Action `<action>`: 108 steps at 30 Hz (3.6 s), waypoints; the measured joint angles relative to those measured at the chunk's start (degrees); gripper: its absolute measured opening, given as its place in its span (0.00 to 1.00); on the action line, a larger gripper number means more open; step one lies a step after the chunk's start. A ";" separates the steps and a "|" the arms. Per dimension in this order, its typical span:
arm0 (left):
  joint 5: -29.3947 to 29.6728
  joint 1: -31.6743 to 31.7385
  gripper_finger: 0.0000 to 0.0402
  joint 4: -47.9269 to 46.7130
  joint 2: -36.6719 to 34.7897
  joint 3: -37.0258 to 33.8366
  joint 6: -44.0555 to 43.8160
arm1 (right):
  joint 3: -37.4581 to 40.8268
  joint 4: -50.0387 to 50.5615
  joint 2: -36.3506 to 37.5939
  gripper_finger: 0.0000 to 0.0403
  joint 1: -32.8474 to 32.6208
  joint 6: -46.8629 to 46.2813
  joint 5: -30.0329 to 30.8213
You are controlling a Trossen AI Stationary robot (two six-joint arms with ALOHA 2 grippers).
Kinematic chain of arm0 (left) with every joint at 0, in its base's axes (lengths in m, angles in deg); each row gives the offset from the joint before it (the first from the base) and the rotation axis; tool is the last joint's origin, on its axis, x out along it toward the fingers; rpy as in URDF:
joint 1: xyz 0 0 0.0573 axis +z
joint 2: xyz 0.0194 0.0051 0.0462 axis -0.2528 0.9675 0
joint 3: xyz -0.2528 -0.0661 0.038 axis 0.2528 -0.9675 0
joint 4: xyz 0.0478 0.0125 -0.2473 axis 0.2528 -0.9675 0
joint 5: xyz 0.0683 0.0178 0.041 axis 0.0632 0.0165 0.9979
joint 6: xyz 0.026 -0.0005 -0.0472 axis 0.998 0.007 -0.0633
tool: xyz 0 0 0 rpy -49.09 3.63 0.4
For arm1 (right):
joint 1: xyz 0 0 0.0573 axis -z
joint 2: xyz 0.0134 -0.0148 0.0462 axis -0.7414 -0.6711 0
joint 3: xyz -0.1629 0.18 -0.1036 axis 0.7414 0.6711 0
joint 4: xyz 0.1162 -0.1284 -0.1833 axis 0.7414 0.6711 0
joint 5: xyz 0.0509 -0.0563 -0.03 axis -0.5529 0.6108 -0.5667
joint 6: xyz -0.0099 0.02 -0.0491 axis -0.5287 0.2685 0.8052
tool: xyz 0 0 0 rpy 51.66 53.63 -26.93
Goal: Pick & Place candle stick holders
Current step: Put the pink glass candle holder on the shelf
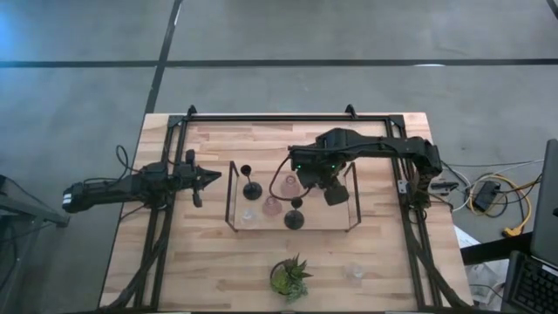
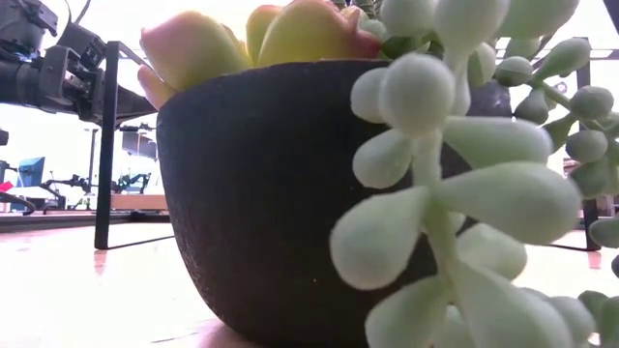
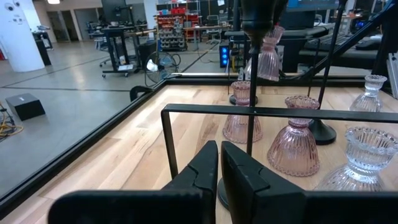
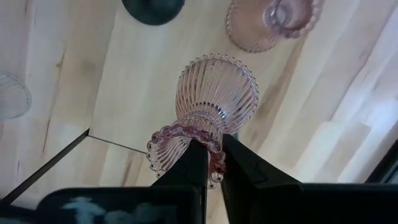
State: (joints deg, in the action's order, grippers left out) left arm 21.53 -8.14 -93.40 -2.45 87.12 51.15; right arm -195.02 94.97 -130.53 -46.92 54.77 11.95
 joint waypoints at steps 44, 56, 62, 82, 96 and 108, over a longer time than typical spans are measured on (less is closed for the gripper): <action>0.01 0.00 0.06 -0.02 0.00 0.00 0.00 | 8.03 -6.21 -0.39 0.05 -1.18 2.09 -4.83; 0.00 0.01 0.06 -0.02 0.00 -0.01 0.00 | 10.84 -8.84 -0.39 0.05 -1.18 2.52 -6.25; 0.00 0.02 0.06 -0.02 0.00 0.00 0.00 | 11.16 -10.53 -0.44 0.05 -1.16 3.98 -6.25; 0.00 0.01 0.06 -0.02 0.00 -0.01 0.00 | 10.75 -10.12 -4.42 0.05 0.22 5.45 -6.23; 0.01 0.00 0.06 -0.02 0.00 0.00 0.00 | 10.95 -10.49 -4.42 0.05 0.59 5.54 -6.23; 0.00 0.02 0.06 -0.02 0.00 0.00 0.00 | 11.05 -10.95 -4.44 0.15 0.59 5.50 -6.25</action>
State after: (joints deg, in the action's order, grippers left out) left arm 21.53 -8.12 -93.42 -2.45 87.12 51.15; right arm -183.96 84.02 -134.96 -46.33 60.26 5.70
